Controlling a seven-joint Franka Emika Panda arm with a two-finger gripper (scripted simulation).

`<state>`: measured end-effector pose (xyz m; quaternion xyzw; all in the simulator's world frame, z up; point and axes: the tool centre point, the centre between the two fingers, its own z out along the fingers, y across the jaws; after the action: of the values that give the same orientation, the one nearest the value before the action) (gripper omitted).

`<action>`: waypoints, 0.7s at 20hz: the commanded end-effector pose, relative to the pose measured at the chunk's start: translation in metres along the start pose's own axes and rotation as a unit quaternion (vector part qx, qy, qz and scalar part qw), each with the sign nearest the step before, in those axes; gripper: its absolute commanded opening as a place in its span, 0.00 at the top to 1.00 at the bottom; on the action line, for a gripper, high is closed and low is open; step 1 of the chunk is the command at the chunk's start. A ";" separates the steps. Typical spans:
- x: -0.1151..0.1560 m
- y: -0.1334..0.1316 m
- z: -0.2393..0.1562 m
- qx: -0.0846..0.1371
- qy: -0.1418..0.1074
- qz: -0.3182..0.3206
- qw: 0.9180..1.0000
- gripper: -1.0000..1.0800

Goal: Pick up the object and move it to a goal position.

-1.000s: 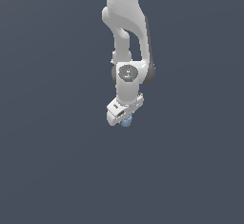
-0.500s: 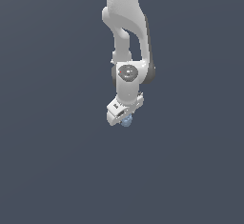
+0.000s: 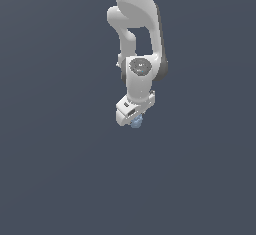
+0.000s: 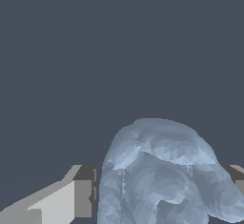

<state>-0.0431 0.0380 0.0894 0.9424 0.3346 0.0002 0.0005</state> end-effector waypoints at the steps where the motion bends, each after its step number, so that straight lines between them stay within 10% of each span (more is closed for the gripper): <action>1: 0.002 -0.009 -0.015 0.000 0.000 0.000 1.000 1.00; 14: 0.018 -0.088 -0.140 -0.001 0.000 -0.001 1.000 1.00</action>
<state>-0.0791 0.1083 0.2130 0.9421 0.3354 0.0002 0.0013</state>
